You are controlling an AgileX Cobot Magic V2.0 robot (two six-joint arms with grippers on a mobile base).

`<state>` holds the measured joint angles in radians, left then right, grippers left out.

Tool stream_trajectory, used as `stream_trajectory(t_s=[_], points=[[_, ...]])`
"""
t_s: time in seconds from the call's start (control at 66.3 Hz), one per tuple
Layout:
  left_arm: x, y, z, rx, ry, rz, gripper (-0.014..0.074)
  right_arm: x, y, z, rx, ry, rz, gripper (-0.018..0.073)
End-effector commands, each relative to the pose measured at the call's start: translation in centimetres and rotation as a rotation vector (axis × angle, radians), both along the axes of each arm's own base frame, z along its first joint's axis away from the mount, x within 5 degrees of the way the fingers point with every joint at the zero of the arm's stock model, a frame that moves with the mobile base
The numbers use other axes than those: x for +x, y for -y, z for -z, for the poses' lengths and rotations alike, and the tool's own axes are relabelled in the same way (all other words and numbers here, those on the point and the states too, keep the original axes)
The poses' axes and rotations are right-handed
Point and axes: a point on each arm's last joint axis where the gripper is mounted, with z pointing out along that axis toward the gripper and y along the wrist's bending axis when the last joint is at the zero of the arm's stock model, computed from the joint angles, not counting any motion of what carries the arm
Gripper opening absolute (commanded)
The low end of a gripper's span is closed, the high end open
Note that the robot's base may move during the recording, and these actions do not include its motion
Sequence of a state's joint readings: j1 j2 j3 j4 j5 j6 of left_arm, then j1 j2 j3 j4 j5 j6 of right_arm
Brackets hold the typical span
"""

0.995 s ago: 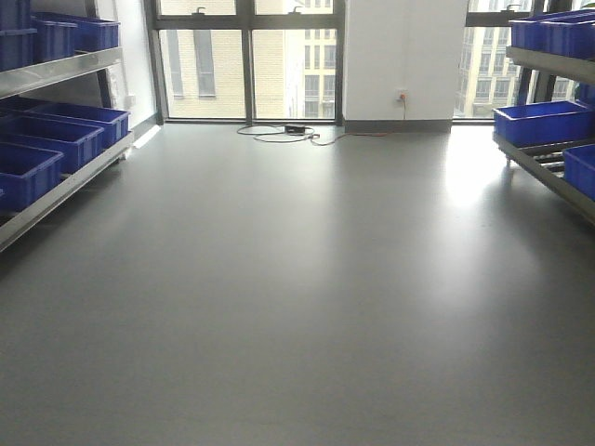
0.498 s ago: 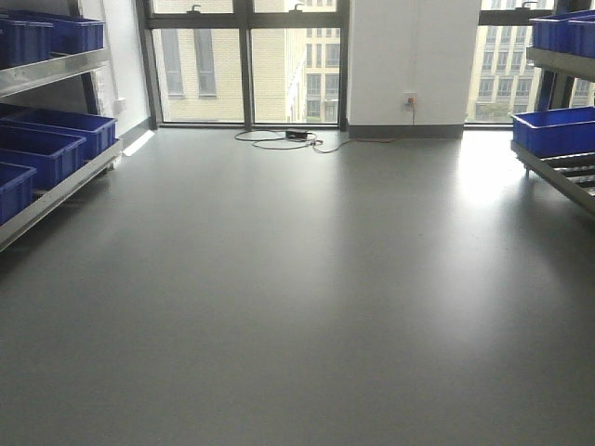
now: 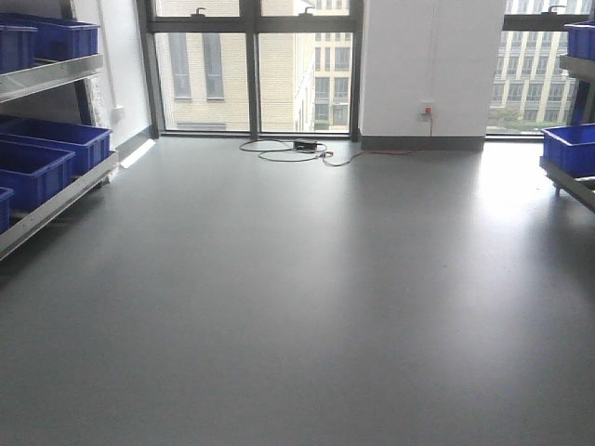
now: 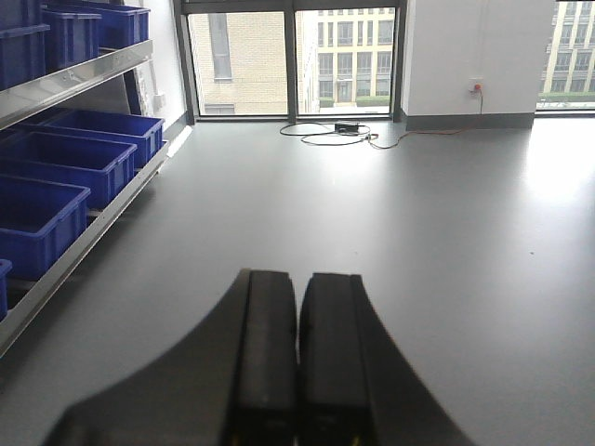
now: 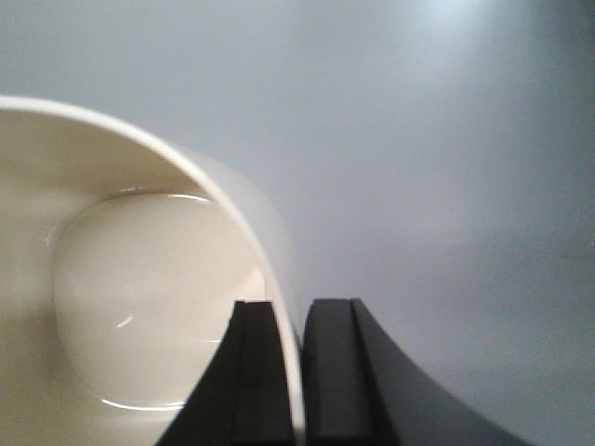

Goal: Move white bin to right shelf second layer
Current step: 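Turn the base toward the shelf of blue crates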

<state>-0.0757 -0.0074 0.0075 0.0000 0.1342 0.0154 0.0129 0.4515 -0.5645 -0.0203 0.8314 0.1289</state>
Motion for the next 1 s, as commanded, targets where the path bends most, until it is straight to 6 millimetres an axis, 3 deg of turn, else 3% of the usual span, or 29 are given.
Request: stream_trajectory(t_s=[0.0,0.98], points=[[0.04,0.03,0.37,-0.008,0.065,0.004,0.0085,0.38,0.05,-1.67,-0.007,0.116,0.002,0.0048],[0.04,0.03,0.37,-0.008,0.065,0.004,0.0085,0.38,0.05,-1.67,-0.007,0.116,0.002,0.0048]])
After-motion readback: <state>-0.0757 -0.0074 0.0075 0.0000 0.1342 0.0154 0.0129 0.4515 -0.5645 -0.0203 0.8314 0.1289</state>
